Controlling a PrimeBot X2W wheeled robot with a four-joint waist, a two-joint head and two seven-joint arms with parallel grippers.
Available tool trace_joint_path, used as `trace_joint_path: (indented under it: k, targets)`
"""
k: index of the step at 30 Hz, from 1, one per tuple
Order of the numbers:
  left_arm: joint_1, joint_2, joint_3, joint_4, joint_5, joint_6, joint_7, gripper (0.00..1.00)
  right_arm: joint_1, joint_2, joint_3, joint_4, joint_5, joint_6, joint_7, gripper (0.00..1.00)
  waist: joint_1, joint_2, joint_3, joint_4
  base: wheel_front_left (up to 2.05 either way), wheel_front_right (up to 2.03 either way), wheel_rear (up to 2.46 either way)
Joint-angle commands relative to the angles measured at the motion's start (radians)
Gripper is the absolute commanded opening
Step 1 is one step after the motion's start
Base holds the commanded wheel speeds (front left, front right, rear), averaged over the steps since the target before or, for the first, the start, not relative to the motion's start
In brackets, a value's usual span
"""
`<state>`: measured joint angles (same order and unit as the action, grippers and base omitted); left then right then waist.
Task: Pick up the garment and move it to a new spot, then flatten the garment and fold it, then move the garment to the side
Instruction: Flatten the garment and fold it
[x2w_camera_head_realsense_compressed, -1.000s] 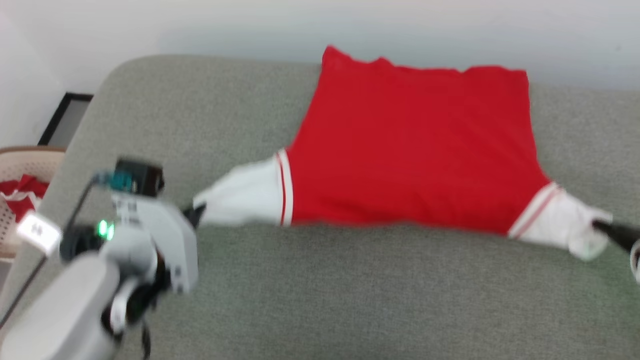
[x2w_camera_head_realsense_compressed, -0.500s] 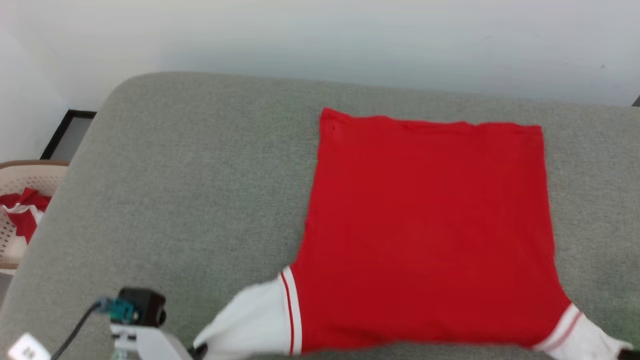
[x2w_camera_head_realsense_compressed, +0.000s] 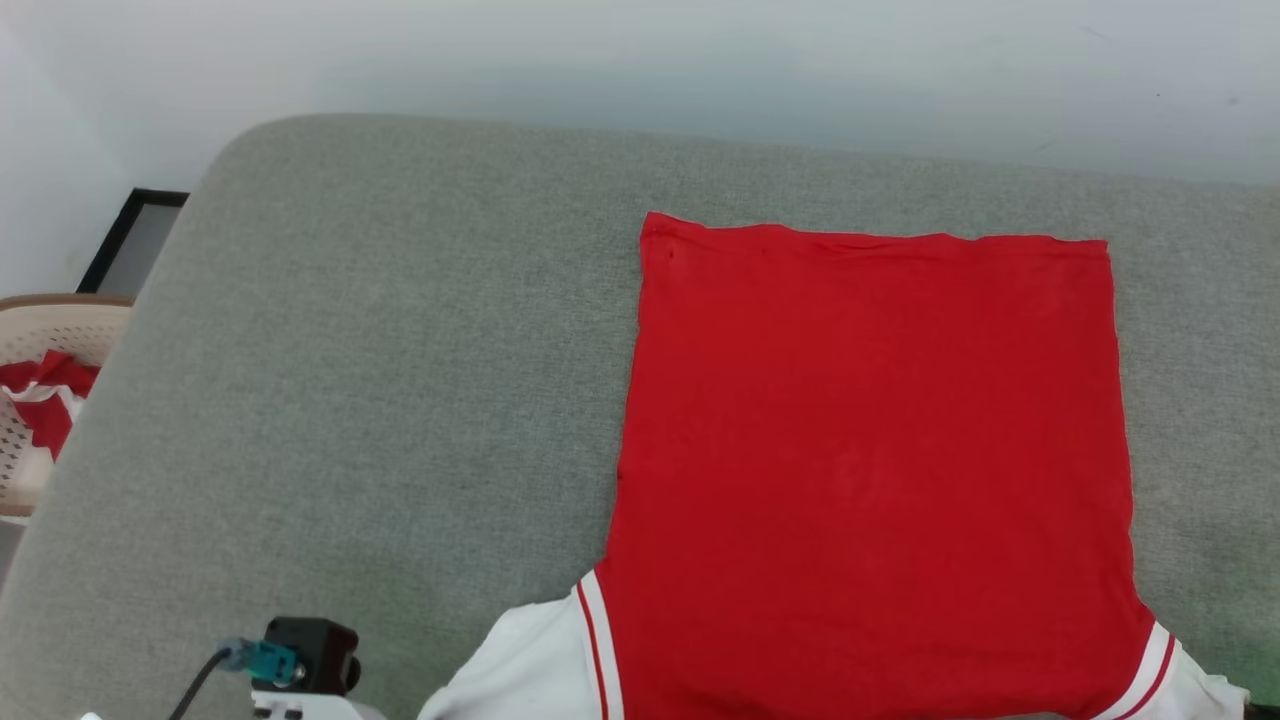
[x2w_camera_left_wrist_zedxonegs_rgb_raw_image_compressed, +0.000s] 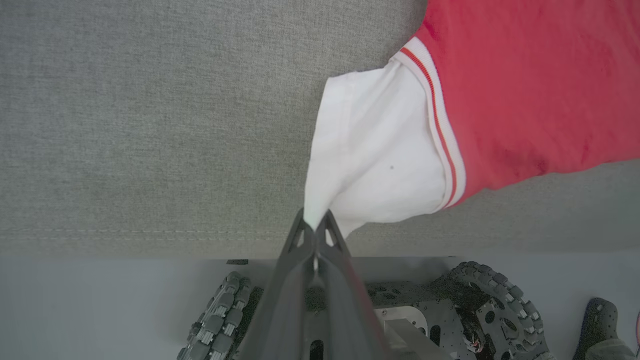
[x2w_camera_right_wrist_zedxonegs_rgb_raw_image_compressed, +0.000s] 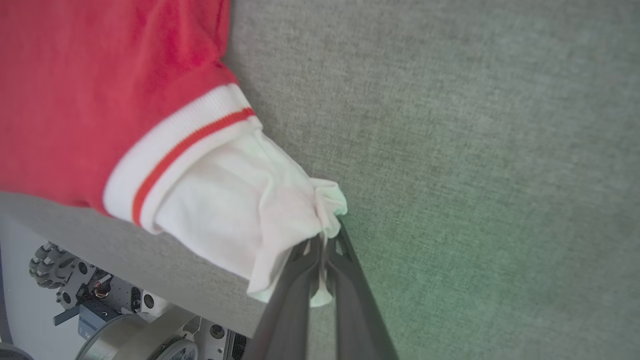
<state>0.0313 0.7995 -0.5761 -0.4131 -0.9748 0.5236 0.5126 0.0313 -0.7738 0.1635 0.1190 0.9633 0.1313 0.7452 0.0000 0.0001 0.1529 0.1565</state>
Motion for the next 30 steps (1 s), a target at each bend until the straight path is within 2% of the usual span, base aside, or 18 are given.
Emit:
trace_joint_path:
  k: [1, 2, 3, 4, 14, 21, 25, 30]
  targets:
    - [-0.013, -0.003, -0.001, 0.008, 0.011, -0.006, -0.007, 0.00, -0.013, 0.011, -0.005, -0.006, -0.025, -0.001, -0.001, 0.26, 0.0000, -0.0001, 0.002, 0.002, 0.00, 0.00, 0.00]
    - [-0.017, -0.008, -0.004, 0.018, 0.013, -0.012, -0.010, 0.00, -0.015, 0.021, -0.005, -0.007, -0.043, -0.001, 0.002, 0.49, 0.0000, -0.0001, 0.002, 0.002, 0.00, 0.00, 0.00]
    - [-0.022, -0.015, -0.006, 0.025, 0.016, -0.016, -0.015, 0.00, -0.015, 0.031, -0.004, -0.011, -0.060, -0.001, 0.008, 0.67, 0.0000, -0.0001, 0.002, 0.003, 0.00, 0.00, 0.00]
    - [-0.025, -0.020, -0.007, 0.031, 0.017, -0.019, -0.021, 0.00, -0.017, 0.040, -0.006, -0.014, -0.074, -0.001, 0.015, 1.00, 0.0000, -0.0001, 0.002, 0.003, 0.00, 0.00, 0.00]
    - [-0.036, -0.058, -0.023, 0.058, 0.028, -0.048, -0.055, 0.00, -0.014, 0.047, -0.120, -0.165, -0.140, -0.001, 0.136, 1.00, 0.0000, -0.0001, 0.006, 0.011, 0.00, 0.00, 0.00]
    - [-0.065, -0.080, -0.034, 0.068, 0.038, -0.069, -0.073, 0.00, -0.123, 0.072, -0.214, -0.301, -0.194, -0.001, 0.172, 1.00, 0.0000, -0.0001, 0.050, 0.038, 0.00, 0.00, 0.00]
    - [-0.097, -0.099, -0.046, 0.073, 0.048, -0.090, -0.074, 0.00, -0.246, 0.083, -0.207, -0.281, -0.253, -0.001, 0.131, 1.00, 0.0000, -0.0001, 0.087, 0.063, 0.00, 0.00, 0.00]
    - [-0.148, -0.129, -0.063, 0.086, 0.059, -0.119, -0.075, 0.00, -0.428, 0.087, -0.155, -0.152, -0.343, -0.001, 0.019, 1.00, 0.0000, -0.0001, 0.140, 0.102, 0.00, 0.00, 0.00]
